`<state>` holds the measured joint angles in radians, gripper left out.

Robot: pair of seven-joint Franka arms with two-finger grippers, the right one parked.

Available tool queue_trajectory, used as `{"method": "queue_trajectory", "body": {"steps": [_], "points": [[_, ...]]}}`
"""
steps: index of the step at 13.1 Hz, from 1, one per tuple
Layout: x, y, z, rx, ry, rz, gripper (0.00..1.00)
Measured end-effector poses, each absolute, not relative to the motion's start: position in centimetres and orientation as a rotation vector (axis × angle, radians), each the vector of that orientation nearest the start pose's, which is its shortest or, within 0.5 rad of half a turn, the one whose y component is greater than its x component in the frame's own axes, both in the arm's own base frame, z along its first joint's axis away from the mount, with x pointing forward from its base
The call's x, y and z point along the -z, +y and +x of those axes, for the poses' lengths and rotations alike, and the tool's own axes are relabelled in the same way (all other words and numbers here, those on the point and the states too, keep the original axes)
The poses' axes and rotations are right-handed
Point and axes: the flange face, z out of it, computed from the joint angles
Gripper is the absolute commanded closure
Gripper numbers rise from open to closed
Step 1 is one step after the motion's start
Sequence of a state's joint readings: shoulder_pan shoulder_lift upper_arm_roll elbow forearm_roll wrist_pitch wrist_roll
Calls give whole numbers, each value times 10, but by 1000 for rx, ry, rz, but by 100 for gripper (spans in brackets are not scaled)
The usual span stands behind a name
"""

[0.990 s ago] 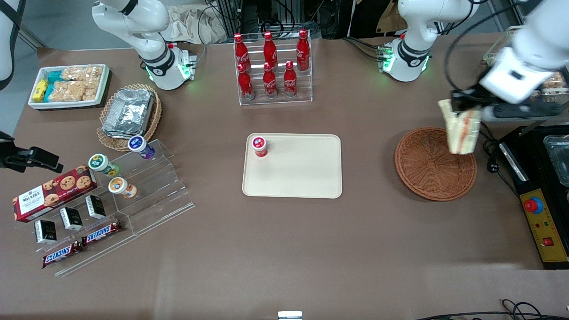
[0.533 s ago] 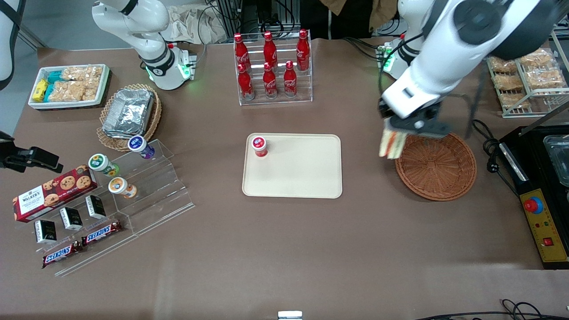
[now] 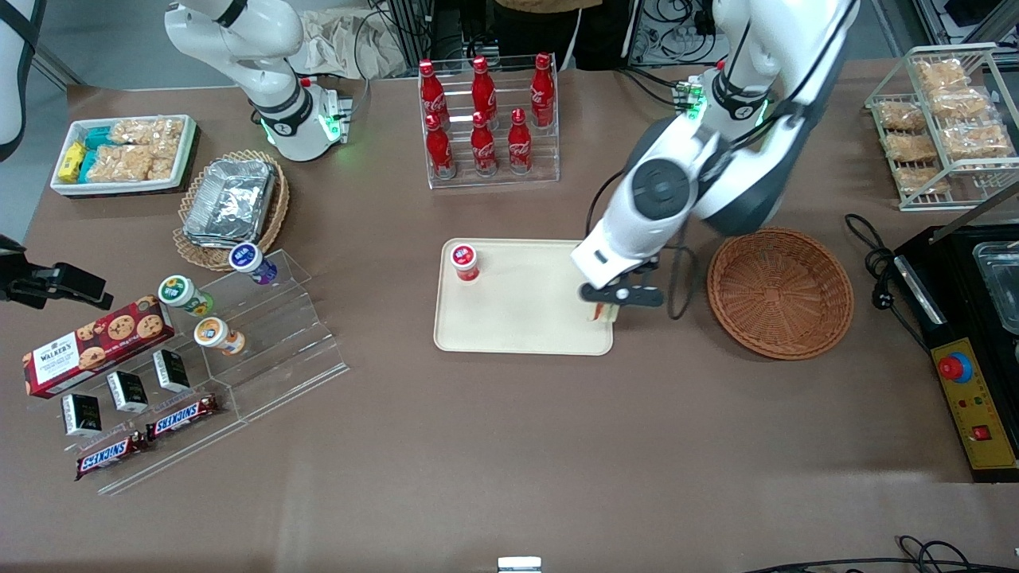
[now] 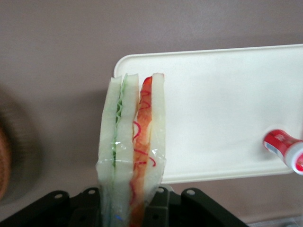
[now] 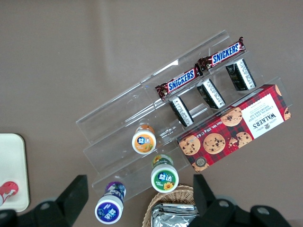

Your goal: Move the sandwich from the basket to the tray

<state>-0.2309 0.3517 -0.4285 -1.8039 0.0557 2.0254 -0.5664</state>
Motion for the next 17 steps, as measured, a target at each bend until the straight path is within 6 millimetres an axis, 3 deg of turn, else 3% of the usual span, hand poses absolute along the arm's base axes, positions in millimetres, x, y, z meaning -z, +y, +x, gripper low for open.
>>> {"method": "queue_trajectory", "body": {"steps": [3, 8, 10, 11, 12, 17], "points": [[-300, -389, 497, -232, 137, -3121, 100], [-248, -390, 501, -244, 123, -3114, 100], [-234, -389, 499, -253, 118, -3094, 62], [-230, -389, 499, -251, 114, -3086, 12], [-228, -389, 499, -248, 111, -3081, 0], [-220, -386, 500, -224, 140, -3052, 0]]}}
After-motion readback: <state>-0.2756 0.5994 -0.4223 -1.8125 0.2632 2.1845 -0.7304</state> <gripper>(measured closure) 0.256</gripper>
